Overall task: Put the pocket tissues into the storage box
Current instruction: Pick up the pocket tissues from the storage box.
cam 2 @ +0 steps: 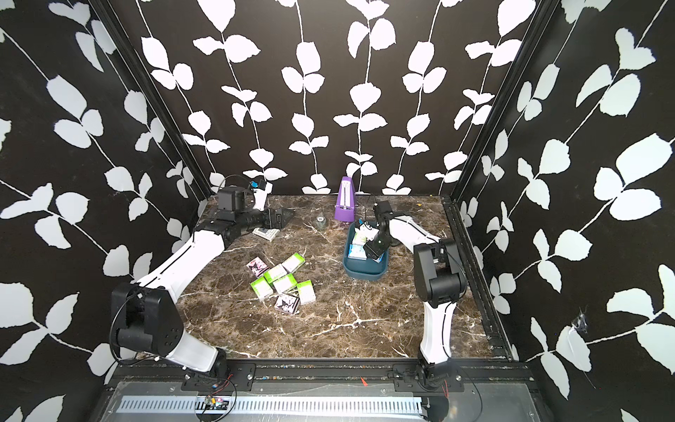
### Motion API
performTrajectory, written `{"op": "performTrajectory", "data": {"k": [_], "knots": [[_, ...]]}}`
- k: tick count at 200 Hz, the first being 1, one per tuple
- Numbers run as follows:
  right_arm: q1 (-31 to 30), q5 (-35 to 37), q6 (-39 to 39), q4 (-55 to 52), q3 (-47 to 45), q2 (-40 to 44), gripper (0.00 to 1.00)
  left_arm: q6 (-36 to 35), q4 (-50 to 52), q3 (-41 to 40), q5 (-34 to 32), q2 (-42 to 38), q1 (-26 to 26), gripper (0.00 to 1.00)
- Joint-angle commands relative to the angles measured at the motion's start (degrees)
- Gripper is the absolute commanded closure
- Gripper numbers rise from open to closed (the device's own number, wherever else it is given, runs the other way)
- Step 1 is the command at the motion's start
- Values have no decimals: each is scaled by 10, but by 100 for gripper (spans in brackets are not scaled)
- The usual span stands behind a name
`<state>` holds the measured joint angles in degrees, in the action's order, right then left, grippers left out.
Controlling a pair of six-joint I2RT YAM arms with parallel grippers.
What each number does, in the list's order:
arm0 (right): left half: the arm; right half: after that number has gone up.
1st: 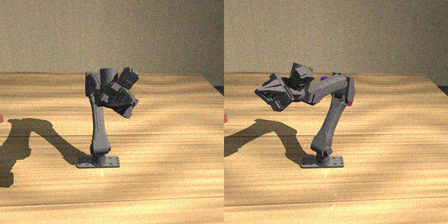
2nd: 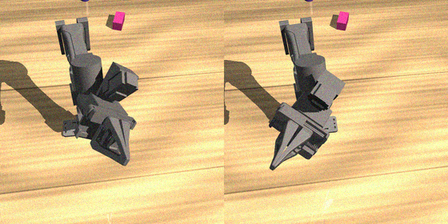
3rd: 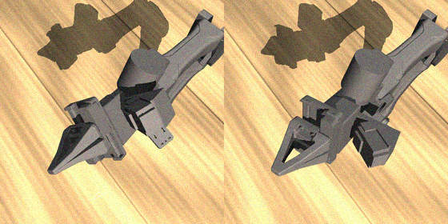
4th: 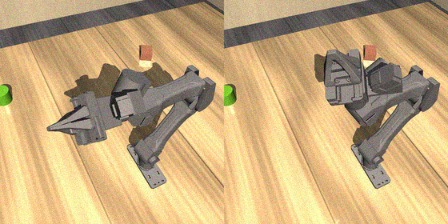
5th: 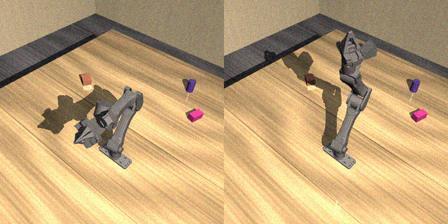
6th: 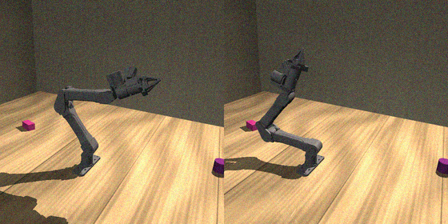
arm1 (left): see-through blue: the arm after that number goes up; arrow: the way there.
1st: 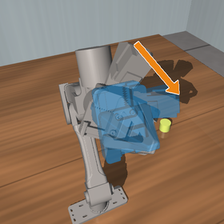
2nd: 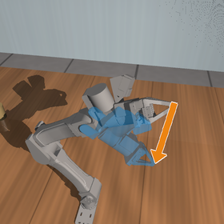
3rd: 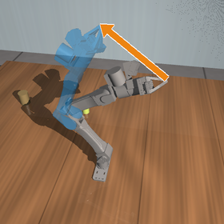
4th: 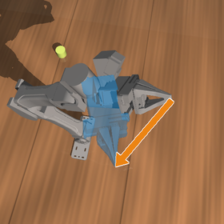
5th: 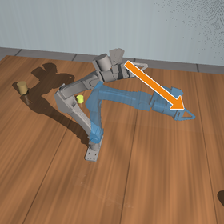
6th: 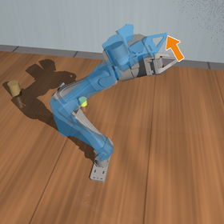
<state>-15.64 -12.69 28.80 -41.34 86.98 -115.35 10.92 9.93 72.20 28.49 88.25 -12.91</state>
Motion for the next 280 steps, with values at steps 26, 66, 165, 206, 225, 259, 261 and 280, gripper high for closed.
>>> {"op": "performTrajectory", "data": {"k": [26,66,165,206,225,259,261,280], "knots": [[-3,-15,1,-20,12,-25,50,-5,-5,2,2,-13,3,1],[-2,-12,1,-24,18,-14,60,-4,-5,3,2,-11,3,1],[-1,35,-121,-85,74,40,68,0,-15,0,6,-11,3,1],[-1,21,-209,-104,77,53,69,-1,-16,0,9,-10,3,1],[-2,25,-249,-115,75,56,69,-2,-16,0,9,-9,4,1],[-15,55,-283,-115,57,65,68,0,-17,3,13,-6,3,1],[-15,55,-284,-114,56,64,68,0,-17,3,13,-6,4,1],[-19,52,-297,-112,57,50,68,-1,-17,5,14,-5,3,1]]}}
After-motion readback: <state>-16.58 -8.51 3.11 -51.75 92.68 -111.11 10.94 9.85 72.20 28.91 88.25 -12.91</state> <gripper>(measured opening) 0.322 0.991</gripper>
